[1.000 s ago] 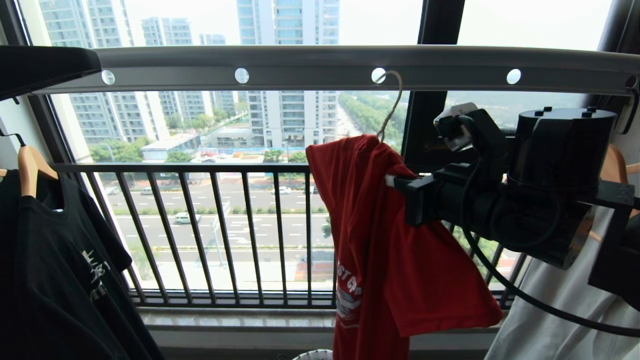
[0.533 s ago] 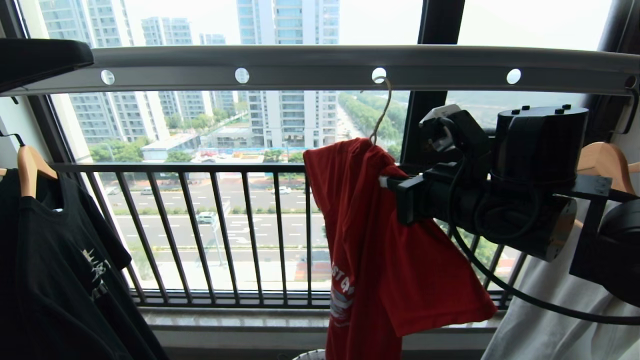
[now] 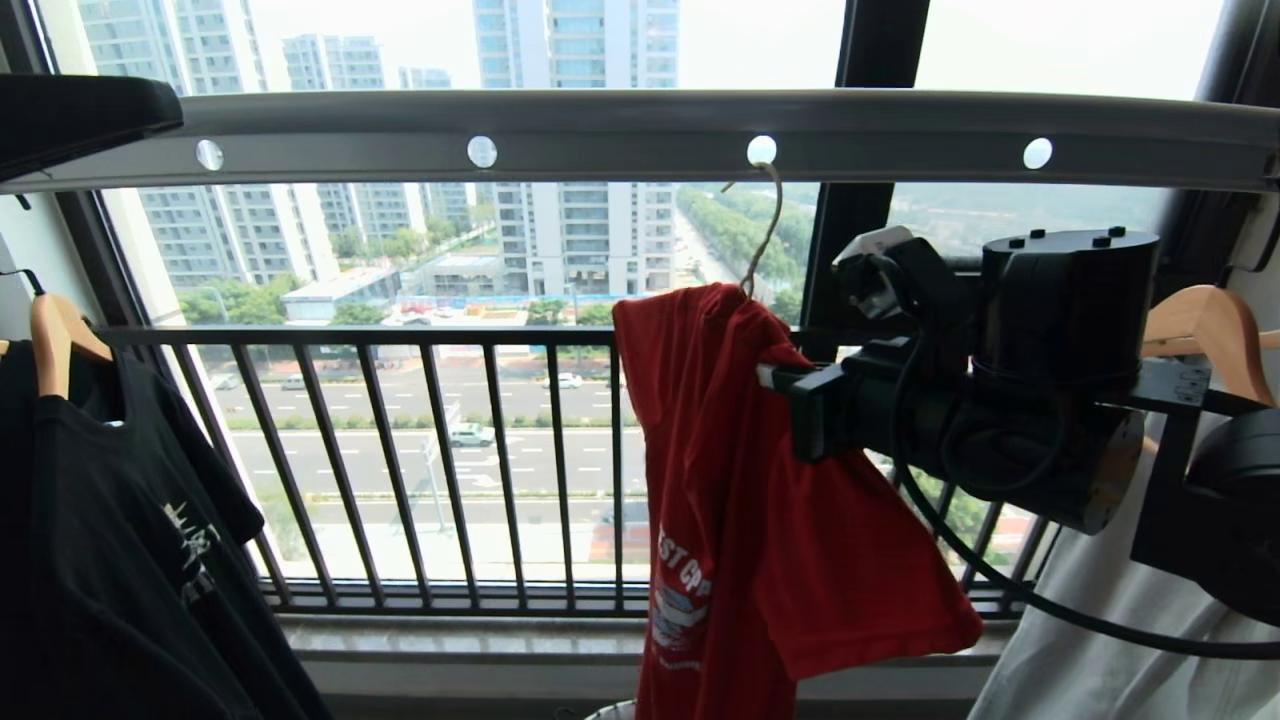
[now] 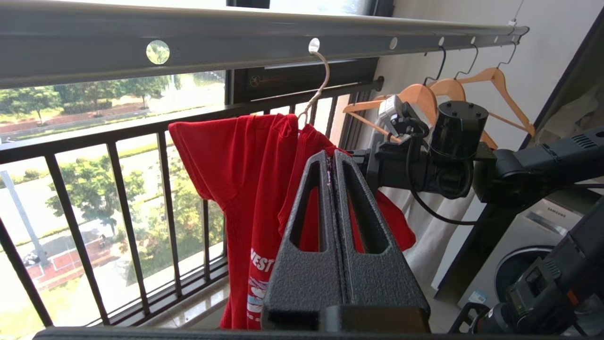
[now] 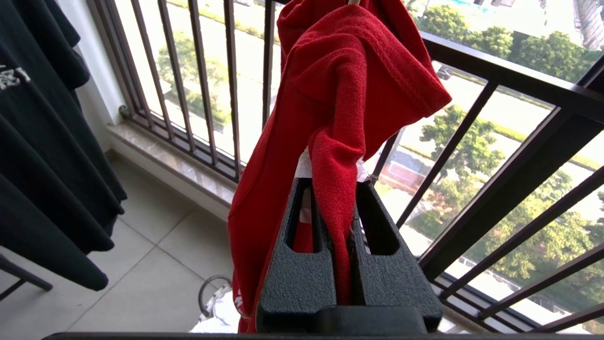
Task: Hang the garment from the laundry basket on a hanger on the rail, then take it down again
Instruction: Hang the clothes rack on the clothesline
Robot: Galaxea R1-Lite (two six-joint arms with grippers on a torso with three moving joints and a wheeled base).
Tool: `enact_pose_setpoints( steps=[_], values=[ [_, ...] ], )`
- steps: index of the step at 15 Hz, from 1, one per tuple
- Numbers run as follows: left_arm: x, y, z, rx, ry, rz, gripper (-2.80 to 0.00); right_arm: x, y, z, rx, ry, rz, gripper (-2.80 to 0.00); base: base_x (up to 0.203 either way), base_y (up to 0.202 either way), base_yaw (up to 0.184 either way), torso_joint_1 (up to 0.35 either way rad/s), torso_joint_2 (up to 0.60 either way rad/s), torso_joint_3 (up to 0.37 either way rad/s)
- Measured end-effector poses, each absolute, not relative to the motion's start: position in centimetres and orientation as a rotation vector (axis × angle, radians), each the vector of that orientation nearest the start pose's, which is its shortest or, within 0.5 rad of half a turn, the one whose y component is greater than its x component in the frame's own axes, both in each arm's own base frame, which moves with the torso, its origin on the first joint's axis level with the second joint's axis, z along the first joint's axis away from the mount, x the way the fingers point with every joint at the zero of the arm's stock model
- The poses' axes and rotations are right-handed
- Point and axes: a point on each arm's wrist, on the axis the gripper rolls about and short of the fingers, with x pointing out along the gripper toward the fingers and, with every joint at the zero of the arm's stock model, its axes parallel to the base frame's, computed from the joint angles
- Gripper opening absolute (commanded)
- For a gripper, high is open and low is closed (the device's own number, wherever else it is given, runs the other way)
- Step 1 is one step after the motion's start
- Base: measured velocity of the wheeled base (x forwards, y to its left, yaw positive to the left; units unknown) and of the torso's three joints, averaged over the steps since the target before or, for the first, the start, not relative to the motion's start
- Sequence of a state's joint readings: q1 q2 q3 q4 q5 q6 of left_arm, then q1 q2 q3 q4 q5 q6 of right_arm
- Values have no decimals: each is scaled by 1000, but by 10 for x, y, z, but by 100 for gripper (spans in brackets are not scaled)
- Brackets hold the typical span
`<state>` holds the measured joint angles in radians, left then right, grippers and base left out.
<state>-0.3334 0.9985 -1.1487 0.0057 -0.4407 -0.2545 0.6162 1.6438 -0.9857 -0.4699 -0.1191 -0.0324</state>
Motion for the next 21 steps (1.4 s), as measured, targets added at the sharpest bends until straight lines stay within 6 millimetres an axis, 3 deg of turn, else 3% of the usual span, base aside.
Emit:
enact_pose_setpoints(
  steps=[11, 21],
  values=[
    [90, -41, 368, -232, -50, -786, -280, 248, 173, 228, -102, 186, 501, 0, 0, 0, 0, 0, 0, 0],
    [89, -41, 368, -233, -50, -787, -280, 205, 143, 192, -144, 307, 505, 0, 0, 0, 0, 0, 0, 0]
  ],
)
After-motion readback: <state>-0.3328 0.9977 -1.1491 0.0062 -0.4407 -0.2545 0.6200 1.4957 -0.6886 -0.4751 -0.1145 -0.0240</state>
